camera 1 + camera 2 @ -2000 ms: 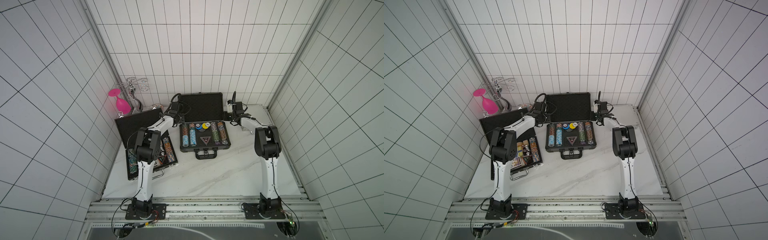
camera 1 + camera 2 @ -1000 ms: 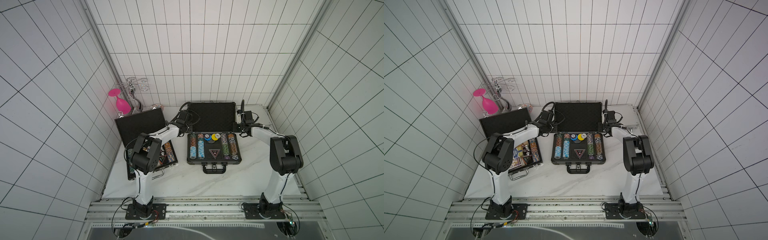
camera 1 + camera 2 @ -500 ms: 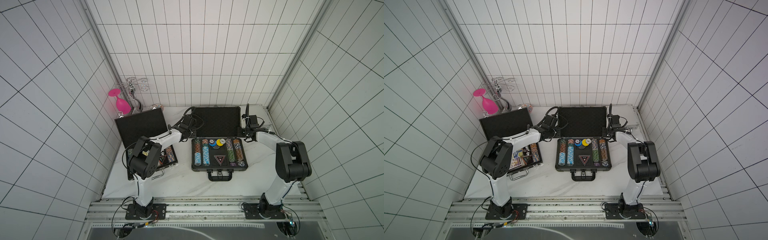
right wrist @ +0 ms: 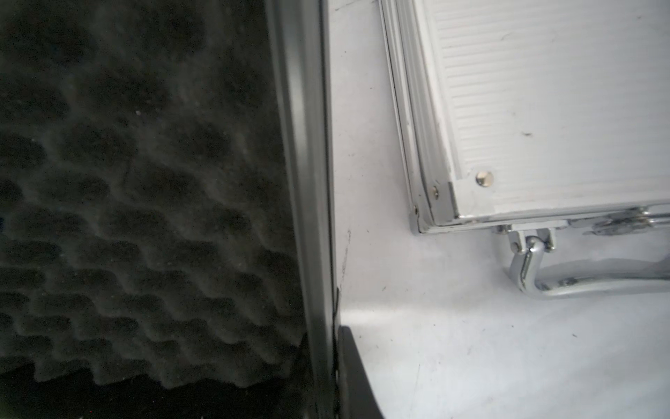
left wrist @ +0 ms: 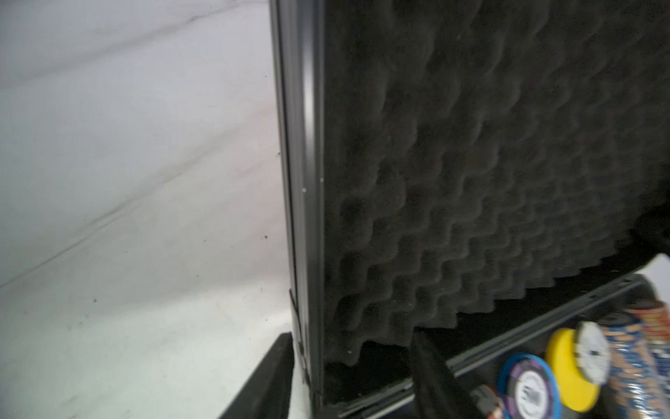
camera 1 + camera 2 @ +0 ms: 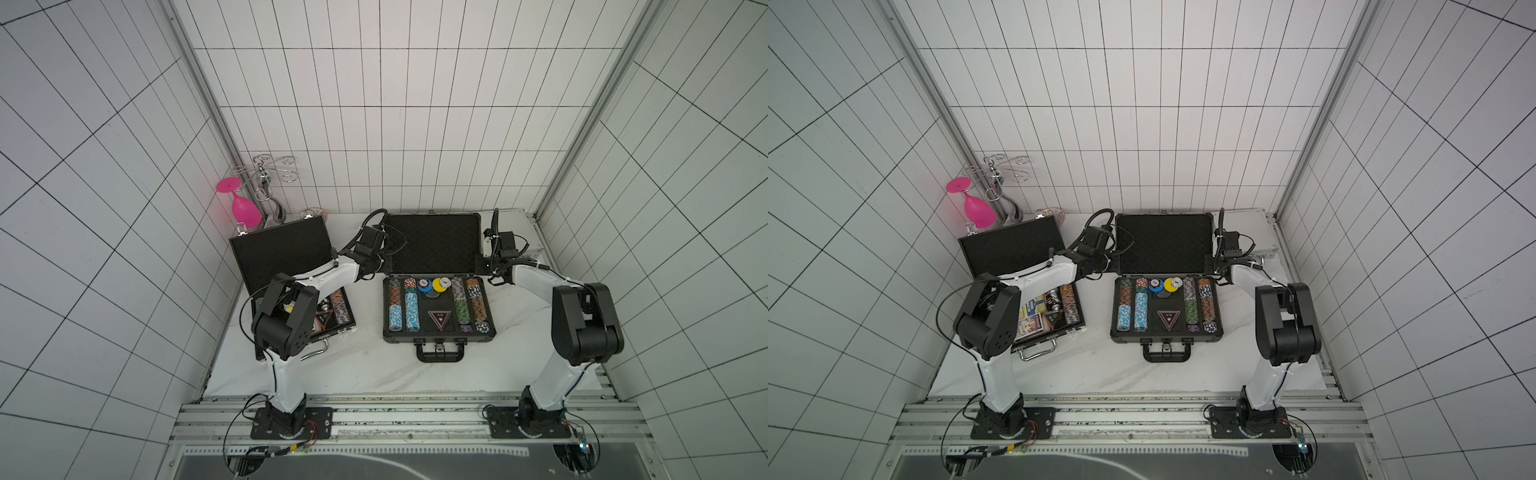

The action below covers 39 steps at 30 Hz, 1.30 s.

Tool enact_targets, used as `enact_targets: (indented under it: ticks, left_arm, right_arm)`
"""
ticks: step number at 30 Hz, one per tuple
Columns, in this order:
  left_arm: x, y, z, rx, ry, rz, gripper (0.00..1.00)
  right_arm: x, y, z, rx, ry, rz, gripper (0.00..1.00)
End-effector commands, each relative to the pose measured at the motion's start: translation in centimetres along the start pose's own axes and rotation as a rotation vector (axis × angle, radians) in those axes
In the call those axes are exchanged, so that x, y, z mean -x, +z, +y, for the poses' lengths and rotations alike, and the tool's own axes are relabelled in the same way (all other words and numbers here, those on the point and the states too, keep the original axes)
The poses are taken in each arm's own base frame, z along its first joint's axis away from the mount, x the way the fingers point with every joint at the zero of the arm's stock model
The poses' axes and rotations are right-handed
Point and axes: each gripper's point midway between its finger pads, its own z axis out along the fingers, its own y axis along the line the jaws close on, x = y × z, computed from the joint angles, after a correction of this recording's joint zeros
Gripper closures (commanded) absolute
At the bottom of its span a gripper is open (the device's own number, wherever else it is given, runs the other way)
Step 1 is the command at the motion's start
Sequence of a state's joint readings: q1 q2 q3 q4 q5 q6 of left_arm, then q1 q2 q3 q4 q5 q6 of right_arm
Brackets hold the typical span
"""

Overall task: Close the poker set cases
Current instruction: Close the lid of the poker set case.

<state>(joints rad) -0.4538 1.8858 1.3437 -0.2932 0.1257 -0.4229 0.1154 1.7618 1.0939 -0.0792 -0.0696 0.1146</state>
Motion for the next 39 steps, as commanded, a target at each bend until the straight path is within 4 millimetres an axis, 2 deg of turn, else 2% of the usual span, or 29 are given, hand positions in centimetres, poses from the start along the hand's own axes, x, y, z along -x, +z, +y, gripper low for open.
enact_targets:
  ticks: [1,4,5,6,7,11,15,19,23,27,33,37,39]
  left_arm:
    - [4.6,-3.5,-0.1,-0.156,-0.094,-0.100,0.39]
    - [6.5,-4.6,0.1,-0.298,-0.134,-0.143,0.32]
    - [6.8,-4.6,-0.1,-0.332,-0.115,-0.141,0.18]
    - [7.0,-4.5,-0.7,-0.368,-0.082,-0.130,0.09]
    - [7.2,-4.2,-0.9,-0.389,-0.054,-0.120,0.07]
    - [7.2,-2.4,-1.4,-0.442,-0.005,-0.064,0.07]
    - [6.7,-0.5,-1.7,-0.494,0.020,-0.019,0.03]
    - [6.4,1.5,-0.7,-0.464,0.018,-0.005,0.03]
    - [7.0,2.2,-1.1,-0.499,0.048,-0.006,0.03]
    - [7.3,2.0,-2.9,-0.608,0.067,-0.007,0.03]
    - [7.0,0.1,-5.3,-0.723,0.137,-0.036,0.06]
    - [7.4,-0.9,-5.8,-0.747,0.161,-0.065,0.08]
    - [7.6,-1.3,-5.9,-0.754,0.164,-0.075,0.08]
  right_arm:
    - [3.5,-1.8,3.0,0.138,-0.033,-0.160,0.96]
    - [3.3,-1.7,2.9,0.141,-0.027,-0.156,0.97]
    - [3.4,-1.7,3.0,0.143,-0.027,-0.157,0.97]
    - [3.2,-1.6,3.0,0.145,-0.026,-0.153,0.97]
    - [3.1,-1.5,3.0,0.146,-0.025,-0.149,0.97]
    - [3.3,-1.6,3.0,0.148,-0.024,-0.153,0.97]
    - [3.6,-1.6,3.2,0.152,-0.026,-0.160,0.97]
    - [3.7,-1.6,3.3,0.158,-0.027,-0.160,0.97]
    - [3.5,-1.5,3.4,0.161,-0.029,-0.155,0.97]
    - [3.4,-1.4,3.5,0.168,-0.028,-0.150,0.97]
    - [3.1,-1.5,3.6,0.169,-0.030,-0.142,0.91]
    - [3.0,-1.6,3.6,0.169,-0.031,-0.139,0.80]
    - [3.1,-1.9,3.5,0.163,-0.031,-0.136,0.66]
